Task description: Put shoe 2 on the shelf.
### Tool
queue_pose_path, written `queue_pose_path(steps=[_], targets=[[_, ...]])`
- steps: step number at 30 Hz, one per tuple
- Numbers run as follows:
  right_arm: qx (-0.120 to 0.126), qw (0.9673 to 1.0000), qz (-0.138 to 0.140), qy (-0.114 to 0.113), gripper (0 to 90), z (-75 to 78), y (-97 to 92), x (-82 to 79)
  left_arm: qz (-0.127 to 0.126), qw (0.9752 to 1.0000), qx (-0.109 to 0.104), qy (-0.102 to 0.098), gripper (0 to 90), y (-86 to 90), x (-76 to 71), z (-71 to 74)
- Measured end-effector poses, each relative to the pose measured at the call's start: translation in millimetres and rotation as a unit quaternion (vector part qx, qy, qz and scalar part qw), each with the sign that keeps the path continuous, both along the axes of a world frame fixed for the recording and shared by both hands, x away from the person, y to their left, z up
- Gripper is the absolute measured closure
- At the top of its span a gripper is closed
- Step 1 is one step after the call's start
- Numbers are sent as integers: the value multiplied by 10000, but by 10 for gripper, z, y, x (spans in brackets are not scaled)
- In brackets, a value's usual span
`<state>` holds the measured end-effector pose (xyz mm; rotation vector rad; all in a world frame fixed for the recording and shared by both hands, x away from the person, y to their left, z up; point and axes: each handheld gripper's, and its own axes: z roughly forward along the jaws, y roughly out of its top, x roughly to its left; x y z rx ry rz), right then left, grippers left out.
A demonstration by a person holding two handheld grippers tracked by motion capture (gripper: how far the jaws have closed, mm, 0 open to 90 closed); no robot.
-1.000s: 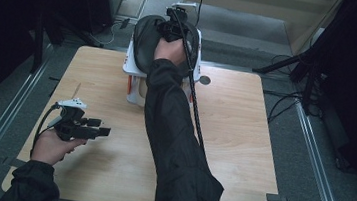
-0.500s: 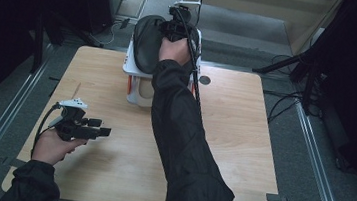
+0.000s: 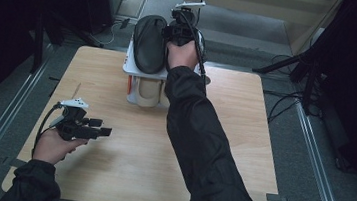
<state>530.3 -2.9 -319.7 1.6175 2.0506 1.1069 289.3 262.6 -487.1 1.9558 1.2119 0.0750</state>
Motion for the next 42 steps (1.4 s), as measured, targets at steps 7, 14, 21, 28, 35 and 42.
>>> queue_pose_path(steps=[7, 14, 21, 28, 35, 42], targets=[[166, 9992, 354, 7, 550, -45, -101, -110, -30, 10000, -2, 15, 378, -13, 15, -6], [112, 9966, 809, -112, 559, -73, -214, -243, -12, 10000, 12, 4, 378, -9, 20, -11], [220, 9914, 1283, -153, 560, -55, -259, -377, -35, 10000, 41, 22, 377, -17, 26, -15], [395, 9832, 1770, -190, 561, -29, -236, -562, -52, 10000, 50, 48, 377, -27, 29, -20], [288, 9762, 2130, -298, 561, -26, -241, -740, -73, 9999, 82, 61, 377, -33, 35, -25], [303, 9682, 2453, -386, 560, -85, -313, -904, -79, 9999, 93, 61, 377, -46, 39, -30]])
